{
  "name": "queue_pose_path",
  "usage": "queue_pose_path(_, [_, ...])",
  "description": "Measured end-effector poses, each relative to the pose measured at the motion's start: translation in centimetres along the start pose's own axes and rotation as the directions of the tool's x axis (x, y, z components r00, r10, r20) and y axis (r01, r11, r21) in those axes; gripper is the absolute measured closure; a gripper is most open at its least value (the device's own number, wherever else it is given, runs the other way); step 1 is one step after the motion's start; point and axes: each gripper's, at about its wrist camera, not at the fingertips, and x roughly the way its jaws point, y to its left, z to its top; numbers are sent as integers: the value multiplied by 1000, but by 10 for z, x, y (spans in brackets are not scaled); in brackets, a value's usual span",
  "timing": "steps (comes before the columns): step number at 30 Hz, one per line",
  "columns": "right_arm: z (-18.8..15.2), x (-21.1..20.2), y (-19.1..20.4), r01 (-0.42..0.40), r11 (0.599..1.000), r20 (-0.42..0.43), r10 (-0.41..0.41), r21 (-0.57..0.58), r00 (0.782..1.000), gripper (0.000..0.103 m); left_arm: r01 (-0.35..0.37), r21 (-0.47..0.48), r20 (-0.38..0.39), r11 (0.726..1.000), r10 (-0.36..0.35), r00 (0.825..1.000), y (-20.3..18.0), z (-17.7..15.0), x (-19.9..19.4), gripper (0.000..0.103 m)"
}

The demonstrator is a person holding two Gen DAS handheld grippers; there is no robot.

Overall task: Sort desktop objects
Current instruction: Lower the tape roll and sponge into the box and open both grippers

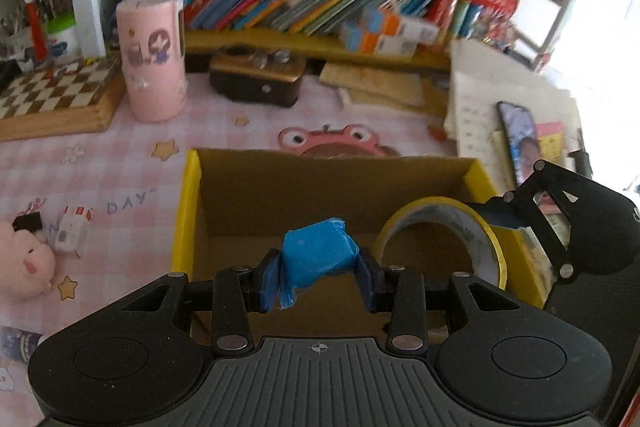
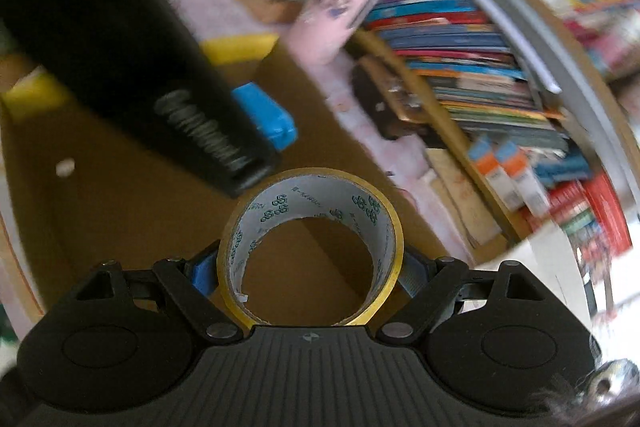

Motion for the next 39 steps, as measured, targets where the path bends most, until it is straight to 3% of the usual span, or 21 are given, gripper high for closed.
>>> queue_pose_path(9, [12, 50, -1, -58, 988, -101, 44, -140, 994, 17, -68, 86, -99, 994, 76, 992, -6, 6, 40, 65])
queue_pose_path(22, [9, 64, -7, -112, 986, -112, 98, -127, 989, 17, -90, 95, -131, 991, 102, 986, -10, 5, 47, 64])
queue_pose_path(24, [8, 62, -8, -108, 986, -96, 96, -124, 991, 16, -97, 95, -113, 991, 107, 988, -11, 5, 43, 62])
queue_pose_path(26, [8, 57, -10, -91, 989, -55, 85, -115, 995, 11, -61, 95, -96, 994, 70, 993, -11, 4, 36, 50])
queue_pose_path(28, [6, 46, -13, -47, 993, 29, 50, -104, 998, 3, -40, 93, -66, 995, 47, 997, -12, 2, 25, 47])
queue_pose_path(29, [5, 41, -15, -23, 995, 60, 29, -99, 998, 3, -48, 93, -48, 995, 52, 997, -13, 1, 18, 36])
queue_pose_path(31, [4, 32, -21, 23, 998, 96, -18, -56, 995, 3, -64, 75, 12, 995, 63, 998, -12, -2, 0, 25])
queue_pose_path(34, [-5, 14, -40, 30, 999, 144, -35, 36, 989, 3, -29, 31, 108, 999, 25, 994, -8, -8, -32, 24])
queue_pose_path(39, [0, -20, -38, 9, 988, 216, -42, 153, 975, 3, -56, 7, 193, 998, 54, 980, 0, -17, -70, 21])
